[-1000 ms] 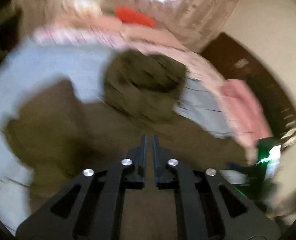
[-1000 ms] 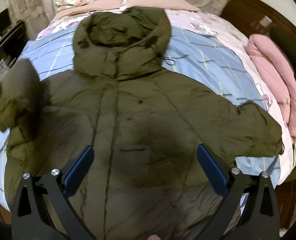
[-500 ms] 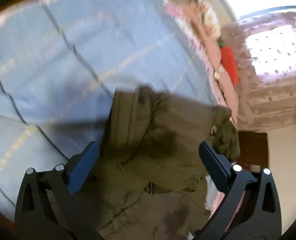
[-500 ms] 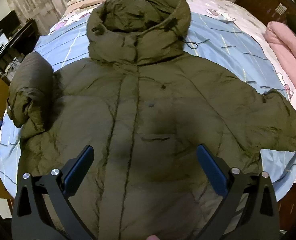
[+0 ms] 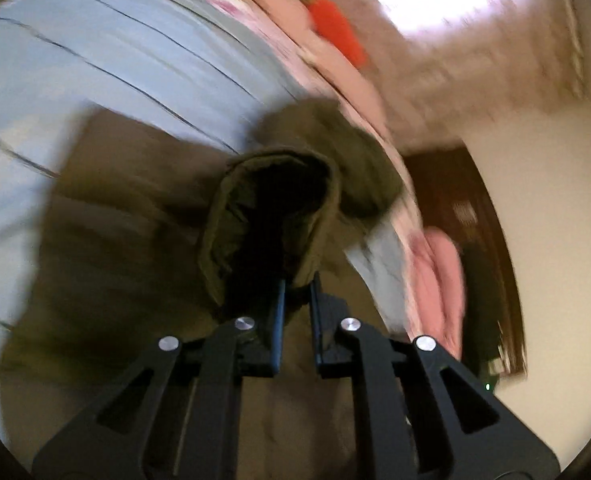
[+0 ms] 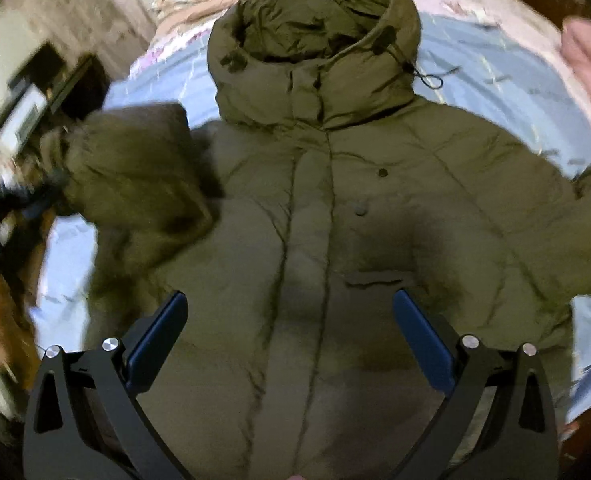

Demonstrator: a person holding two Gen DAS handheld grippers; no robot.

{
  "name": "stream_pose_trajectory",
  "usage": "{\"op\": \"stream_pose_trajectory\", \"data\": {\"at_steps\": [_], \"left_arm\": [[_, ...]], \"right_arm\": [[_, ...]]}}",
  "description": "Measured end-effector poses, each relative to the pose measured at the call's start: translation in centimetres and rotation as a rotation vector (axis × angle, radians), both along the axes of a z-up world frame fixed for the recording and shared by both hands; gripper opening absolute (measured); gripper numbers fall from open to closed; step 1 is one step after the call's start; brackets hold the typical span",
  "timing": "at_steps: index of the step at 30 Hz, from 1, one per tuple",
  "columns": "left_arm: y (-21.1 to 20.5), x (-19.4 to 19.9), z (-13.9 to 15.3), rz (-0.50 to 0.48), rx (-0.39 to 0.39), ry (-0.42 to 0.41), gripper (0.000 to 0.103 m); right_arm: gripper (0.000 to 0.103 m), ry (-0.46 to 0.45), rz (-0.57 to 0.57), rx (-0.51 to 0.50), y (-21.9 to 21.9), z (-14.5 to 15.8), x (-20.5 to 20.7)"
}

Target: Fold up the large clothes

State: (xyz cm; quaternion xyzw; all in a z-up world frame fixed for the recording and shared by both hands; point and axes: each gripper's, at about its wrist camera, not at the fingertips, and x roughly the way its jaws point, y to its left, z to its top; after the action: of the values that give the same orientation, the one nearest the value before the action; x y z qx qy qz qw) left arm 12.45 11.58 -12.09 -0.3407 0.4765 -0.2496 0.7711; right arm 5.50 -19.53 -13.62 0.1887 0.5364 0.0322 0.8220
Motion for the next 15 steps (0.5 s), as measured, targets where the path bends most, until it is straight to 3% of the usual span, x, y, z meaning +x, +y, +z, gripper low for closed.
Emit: {"op": "stream_pose_trajectory", "data": {"at_steps": [5, 7, 8, 9, 11, 13, 15], "left_arm": [[-8.8, -1.6, -0.4, -0.278, 0.077, -0.021, 0.008], [-10.9, -2.8, 0.1, -0.359, 0.153, -0.059, 0.014], [-11.4, -3.3, 0.5, -0.38, 0.197, -0.087, 0.029], [-11.7, -3.8, 1.2, -0.394, 0.254, -0.127, 0.056], [-10.7, -4.2, 2.3, -0.34, 0.33, -0.198, 0.073], [-9.1, -3.4, 2.5, -0.258, 0.401, -0.203, 0.073], [-6.9, -2.1, 1.5, -0.147, 0.479, -0.135, 0.072]], "right_arm": [[0.102, -0.044, -0.089, 0.192, -3.2, 0.8, 1.5], [0.102, -0.049, -0.104, 0.237, -4.0, 0.9, 1.9], [0.102, -0.053, -0.108, 0.256, -4.2, 0.9, 2.0], [0.102, -0.055, -0.106, 0.271, -4.3, 0.9, 2.2], [0.102, -0.05, -0.095, 0.288, -4.3, 0.5, 2.5], [0.102, -0.021, -0.098, 0.306, -4.3, -0.6, 3.6], [0.102, 0.012, -0.121, 0.315, -4.9, -1.9, 4.5]]}}
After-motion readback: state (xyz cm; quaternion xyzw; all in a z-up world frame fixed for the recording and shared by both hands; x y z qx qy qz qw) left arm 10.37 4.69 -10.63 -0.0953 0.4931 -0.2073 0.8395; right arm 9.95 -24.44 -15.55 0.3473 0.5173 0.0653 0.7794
